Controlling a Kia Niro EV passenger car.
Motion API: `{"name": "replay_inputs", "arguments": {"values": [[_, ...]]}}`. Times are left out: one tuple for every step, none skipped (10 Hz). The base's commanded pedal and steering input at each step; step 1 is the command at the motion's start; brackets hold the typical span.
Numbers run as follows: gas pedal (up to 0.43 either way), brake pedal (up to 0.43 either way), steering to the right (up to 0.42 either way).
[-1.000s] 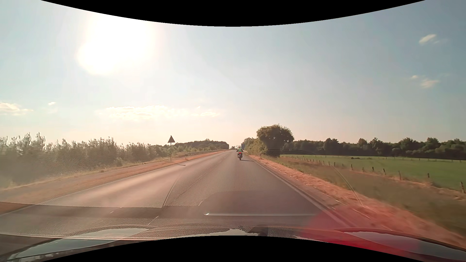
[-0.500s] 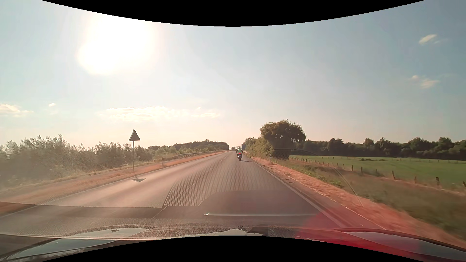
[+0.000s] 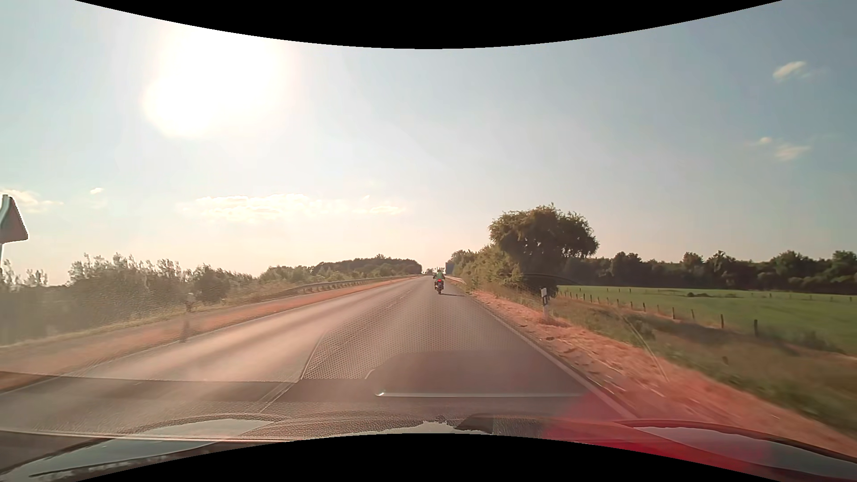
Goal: Follow the waypoints while adhering to traffic rules and regulations
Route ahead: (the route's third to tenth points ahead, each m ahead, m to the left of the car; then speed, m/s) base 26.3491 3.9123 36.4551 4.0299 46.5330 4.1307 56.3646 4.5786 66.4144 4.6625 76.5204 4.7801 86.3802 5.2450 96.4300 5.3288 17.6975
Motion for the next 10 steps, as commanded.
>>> {"name": "replay_inputs", "arguments": {"values": [[0.248, 0.0, -0.004], [0.24, 0.0, -0.004], [0.24, 0.0, -0.004], [0.24, 0.0, -0.004], [0.228, 0.0, -0.003], [0.228, 0.0, -0.004], [0.228, 0.0, -0.004], [0.228, 0.0, -0.004], [0.228, 0.0, -0.004], [0.228, 0.0, -0.004]]}}
